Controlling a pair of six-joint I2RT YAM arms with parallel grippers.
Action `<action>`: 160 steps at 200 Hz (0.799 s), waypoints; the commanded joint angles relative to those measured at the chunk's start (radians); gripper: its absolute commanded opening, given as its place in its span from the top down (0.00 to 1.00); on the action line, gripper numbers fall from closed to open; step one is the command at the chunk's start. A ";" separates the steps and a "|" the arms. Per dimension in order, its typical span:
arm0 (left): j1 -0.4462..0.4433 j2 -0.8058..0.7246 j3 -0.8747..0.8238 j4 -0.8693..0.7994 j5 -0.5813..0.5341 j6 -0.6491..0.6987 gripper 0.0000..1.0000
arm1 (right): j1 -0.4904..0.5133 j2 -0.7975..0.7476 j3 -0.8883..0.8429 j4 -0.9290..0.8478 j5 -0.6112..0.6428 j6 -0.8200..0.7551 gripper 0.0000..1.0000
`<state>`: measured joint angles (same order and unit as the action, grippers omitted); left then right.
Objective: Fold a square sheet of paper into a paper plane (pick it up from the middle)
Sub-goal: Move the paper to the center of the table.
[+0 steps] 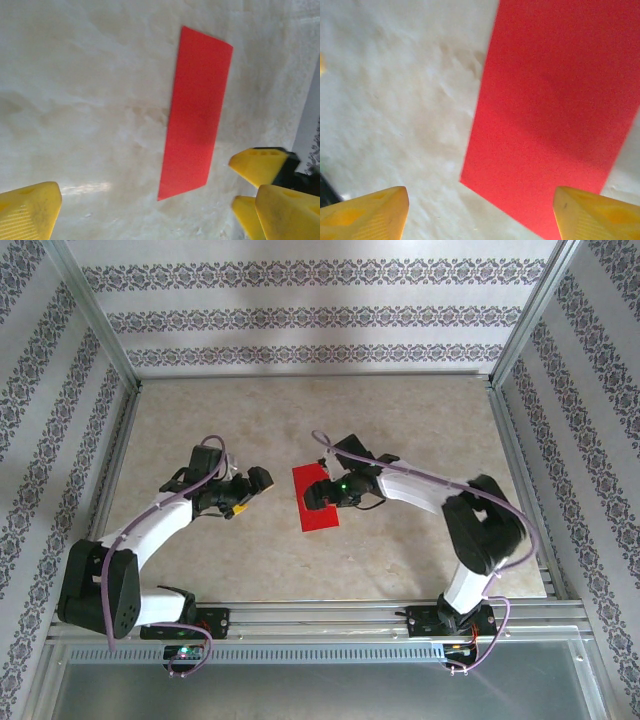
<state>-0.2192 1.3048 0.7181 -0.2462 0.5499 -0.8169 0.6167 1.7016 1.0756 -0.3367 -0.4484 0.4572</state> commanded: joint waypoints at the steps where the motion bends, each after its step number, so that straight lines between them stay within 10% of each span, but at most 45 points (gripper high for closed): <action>1: -0.067 -0.022 -0.046 0.103 -0.001 -0.098 0.00 | -0.013 -0.057 -0.047 0.115 0.079 0.190 0.25; 160: -0.334 0.176 -0.121 0.401 -0.075 -0.457 0.25 | -0.017 0.176 -0.081 0.147 0.112 0.381 0.47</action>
<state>-0.5266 1.4475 0.5957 0.1040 0.4892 -1.2018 0.6037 1.8492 1.0393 -0.1814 -0.3706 0.7956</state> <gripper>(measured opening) 0.766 0.534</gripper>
